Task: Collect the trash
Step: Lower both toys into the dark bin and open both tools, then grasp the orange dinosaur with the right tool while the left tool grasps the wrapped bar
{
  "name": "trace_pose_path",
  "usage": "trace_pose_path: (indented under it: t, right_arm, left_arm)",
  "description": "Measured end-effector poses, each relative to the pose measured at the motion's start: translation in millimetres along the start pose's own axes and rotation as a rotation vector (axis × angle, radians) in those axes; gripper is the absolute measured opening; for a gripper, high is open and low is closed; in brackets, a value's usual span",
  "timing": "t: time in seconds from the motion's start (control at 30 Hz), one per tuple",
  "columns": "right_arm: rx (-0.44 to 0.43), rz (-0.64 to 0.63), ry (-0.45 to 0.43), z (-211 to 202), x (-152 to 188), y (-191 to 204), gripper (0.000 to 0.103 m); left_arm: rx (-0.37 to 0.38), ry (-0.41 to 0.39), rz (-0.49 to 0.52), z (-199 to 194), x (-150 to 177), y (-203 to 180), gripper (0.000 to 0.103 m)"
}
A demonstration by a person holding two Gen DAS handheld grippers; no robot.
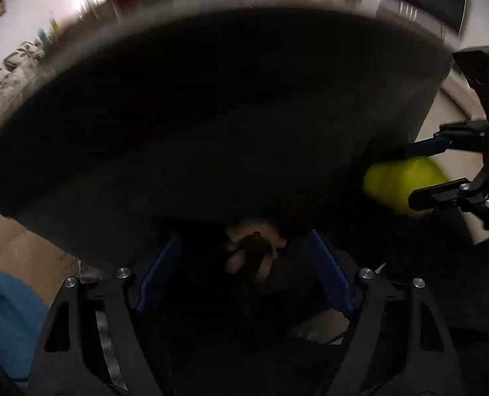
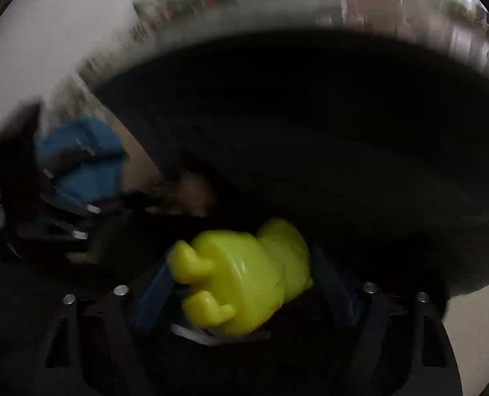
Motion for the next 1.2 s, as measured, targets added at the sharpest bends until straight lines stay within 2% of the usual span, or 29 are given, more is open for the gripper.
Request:
trace_pose_path:
  t: [0.03, 0.07, 0.1, 0.13, 0.23, 0.3, 0.37, 0.47, 0.57, 0.6, 0.67, 0.7, 0.77, 0.83, 0.97, 1.0, 1.1, 1.2]
  right_arm:
    - [0.026, -0.03, 0.032, 3, 6, -1, 0.064]
    - [0.021, -0.045, 0.02, -4, 4, 3, 0.064]
    - [0.009, -0.065, -0.022, -19, -4, 8, 0.064]
    - [0.002, -0.08, -0.069, -38, -15, 12, 0.069]
    - [0.052, -0.14, -0.311, -118, -86, 12, 0.083]
    - [0.128, -0.164, -0.422, -152, -135, -2, 0.084]
    - [0.212, -0.173, -0.477, -165, -178, -22, 0.085]
    - [0.309, -0.191, -0.46, -151, -241, -55, 0.085]
    - [0.322, -0.171, -0.349, -111, -282, -84, 0.083]
    - [0.315, -0.164, -0.295, -92, -292, -95, 0.078]
    - [0.286, -0.126, -0.183, -63, -296, -114, 0.052]
    - [0.199, -0.059, -0.2, -60, -301, -117, 0.048]
    - [0.184, -0.043, -0.192, -63, -297, -114, 0.047]
    - [0.156, -0.063, -0.245, -79, -291, -100, 0.047]
    - [0.092, -0.055, -0.441, -149, -275, -69, 0.047]
    - [0.081, -0.049, -0.483, -168, -267, -64, 0.047]
    - [0.066, -0.029, -0.557, -208, -234, -56, 0.047]
    - [0.082, 0.017, -0.581, -227, -205, -65, 0.047]
  left_arm:
    - [-0.02, 0.044, 0.019, 10, 10, 2, 0.077]
    - [-0.028, 0.05, 0.028, 9, 12, 3, 0.077]
    - [-0.03, 0.033, 0.033, 3, 11, 4, 0.077]
    - [-0.032, -0.006, 0.039, -11, 6, 5, 0.077]
    - [-0.03, -0.083, 0.033, -39, -18, 11, 0.081]
    - [-0.021, -0.155, 0.003, -58, -44, 19, 0.082]
    - [-0.006, -0.218, -0.034, -71, -69, 28, 0.082]
    - [0.002, -0.312, -0.095, -90, -104, 39, 0.085]
    - [-0.049, -0.383, -0.139, -103, -135, 56, 0.086]
    - [-0.073, -0.401, -0.16, -106, -143, 64, 0.086]
    - [-0.09, -0.408, -0.183, -105, -158, 78, 0.087]
    - [-0.095, -0.409, -0.196, -103, -165, 83, 0.088]
    - [-0.097, -0.404, -0.202, -105, -168, 86, 0.088]
    - [-0.08, -0.386, -0.176, -96, -176, 79, 0.088]
    - [-0.013, -0.368, -0.038, -74, -207, 38, 0.088]
    - [0.009, -0.366, 0.015, -63, -221, 20, 0.089]
    - [0.01, -0.335, 0.102, -30, -249, -9, 0.089]
    - [0.02, -0.231, 0.113, 18, -273, -21, 0.089]
Point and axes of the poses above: each gripper's, at about its wrist camera, not at the fingertips, and z roughly the way its jaws point, y to its left, x to its underside, the point moved 8 cm from there along z, roughly the way its jaws point, and after that the axes turned 8 degrees about -y, right-handed, at the moved point
